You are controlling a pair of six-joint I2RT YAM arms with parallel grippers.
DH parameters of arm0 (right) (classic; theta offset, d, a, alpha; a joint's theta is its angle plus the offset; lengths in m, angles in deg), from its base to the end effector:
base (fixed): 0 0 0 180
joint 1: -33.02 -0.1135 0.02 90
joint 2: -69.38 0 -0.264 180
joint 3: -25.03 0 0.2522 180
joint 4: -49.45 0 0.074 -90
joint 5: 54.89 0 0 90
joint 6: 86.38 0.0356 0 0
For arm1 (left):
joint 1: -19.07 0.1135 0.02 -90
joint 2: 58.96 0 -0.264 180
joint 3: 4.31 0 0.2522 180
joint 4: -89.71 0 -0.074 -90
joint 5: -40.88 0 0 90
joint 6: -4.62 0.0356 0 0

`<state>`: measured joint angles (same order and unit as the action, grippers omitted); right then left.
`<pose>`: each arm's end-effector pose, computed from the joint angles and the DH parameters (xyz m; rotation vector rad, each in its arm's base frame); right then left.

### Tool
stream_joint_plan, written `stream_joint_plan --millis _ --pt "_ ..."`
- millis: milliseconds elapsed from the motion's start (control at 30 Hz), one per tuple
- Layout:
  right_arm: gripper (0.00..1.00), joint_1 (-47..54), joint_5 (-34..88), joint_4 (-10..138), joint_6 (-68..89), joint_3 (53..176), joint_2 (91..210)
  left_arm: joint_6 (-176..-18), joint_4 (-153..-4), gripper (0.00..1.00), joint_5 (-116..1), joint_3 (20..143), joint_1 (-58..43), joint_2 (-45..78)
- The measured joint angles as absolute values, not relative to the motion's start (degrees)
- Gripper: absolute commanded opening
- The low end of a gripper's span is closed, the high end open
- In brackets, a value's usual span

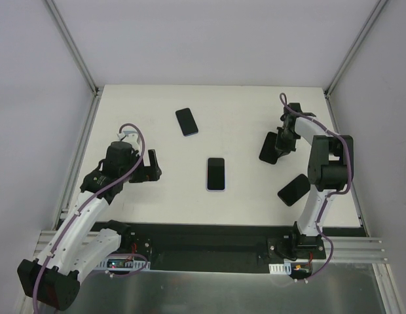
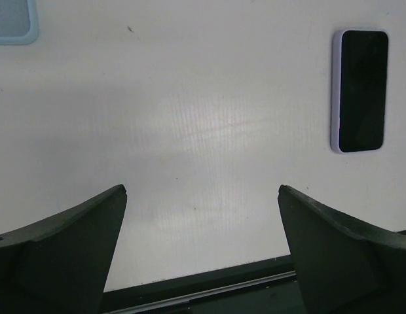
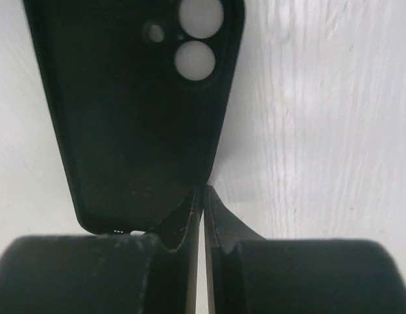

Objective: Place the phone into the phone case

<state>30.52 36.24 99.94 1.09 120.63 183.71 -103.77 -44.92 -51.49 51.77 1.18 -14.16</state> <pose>0.4061 0.0170 0.1706 -0.1169 2.7763 -0.0275 0.1620 -0.0539 0.2874 0.0145 2.1938 -0.4056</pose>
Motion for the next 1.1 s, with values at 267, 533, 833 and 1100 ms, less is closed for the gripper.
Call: stream_joint_plan --millis 267,533,833,1100 --pt "0.01 26.7 36.0 99.9 1.7 113.7 176.1 -106.3 -42.0 0.99 -51.5 56.8 3.8 -5.3" --pt "0.01 23.5 34.8 97.0 2.5 107.3 168.7 -106.6 -41.7 0.99 -51.1 67.7 12.1 6.8" --pt "0.01 12.5 33.3 95.9 5.6 104.5 161.4 -105.3 -42.0 0.96 -53.9 69.9 16.1 12.7" --pt "0.01 7.5 33.5 94.8 9.3 96.5 152.6 -105.4 -45.1 0.89 -64.6 64.6 15.6 10.1"
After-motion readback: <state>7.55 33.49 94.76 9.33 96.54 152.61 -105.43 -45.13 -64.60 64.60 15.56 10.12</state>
